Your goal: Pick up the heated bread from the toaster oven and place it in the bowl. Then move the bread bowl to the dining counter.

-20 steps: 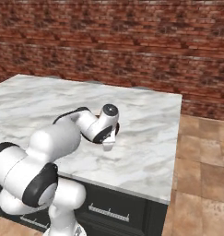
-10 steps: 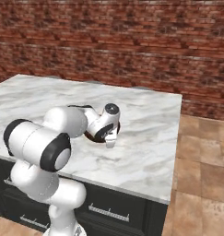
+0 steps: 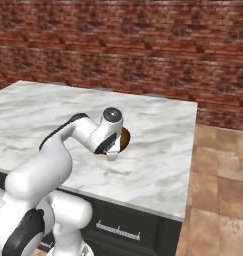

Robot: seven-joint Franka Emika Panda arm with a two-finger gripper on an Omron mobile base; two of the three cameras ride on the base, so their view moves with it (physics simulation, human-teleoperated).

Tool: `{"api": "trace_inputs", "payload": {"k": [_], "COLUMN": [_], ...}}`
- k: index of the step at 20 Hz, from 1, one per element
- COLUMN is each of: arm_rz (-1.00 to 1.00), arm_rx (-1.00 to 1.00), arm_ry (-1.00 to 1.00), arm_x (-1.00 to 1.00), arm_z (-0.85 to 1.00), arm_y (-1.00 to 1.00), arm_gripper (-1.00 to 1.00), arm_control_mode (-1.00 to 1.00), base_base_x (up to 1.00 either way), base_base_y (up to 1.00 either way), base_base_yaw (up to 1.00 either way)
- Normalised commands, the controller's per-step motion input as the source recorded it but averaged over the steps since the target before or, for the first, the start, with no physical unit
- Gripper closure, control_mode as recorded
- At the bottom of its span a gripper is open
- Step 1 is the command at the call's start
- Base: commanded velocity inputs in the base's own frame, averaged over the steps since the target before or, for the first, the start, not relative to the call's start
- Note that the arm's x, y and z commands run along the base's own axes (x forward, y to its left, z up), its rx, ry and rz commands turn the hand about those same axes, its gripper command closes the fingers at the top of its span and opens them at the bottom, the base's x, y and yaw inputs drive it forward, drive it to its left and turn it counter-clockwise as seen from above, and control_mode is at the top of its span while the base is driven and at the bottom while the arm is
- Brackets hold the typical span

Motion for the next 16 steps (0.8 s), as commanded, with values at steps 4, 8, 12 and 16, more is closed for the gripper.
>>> {"api": "trace_inputs", "payload": {"k": [4,8,12,16], "arm_rz": [0.0,0.0,0.0,0.0], "arm_rx": [-0.11,-0.25,-0.37,-0.28], "arm_ry": [-0.27,-0.38,-0.49,-0.41], "arm_x": [-1.0,-1.0,-0.97,-0.44], "arm_z": [1.0,1.0,1.0,0.16], "arm_y": [0.27,0.59,0.8,0.39], "arm_gripper": [-1.0,-1.0,-1.0,-1.0], "arm_control_mode": [-1.0,-1.0,-1.0,-1.0], "base_base_x": [0.0,0.0,0.0,0.0], "base_base_y": [0.0,0.0,0.0,0.0], "base_base_yaw": [0.0,0.0,0.0,0.0]}}
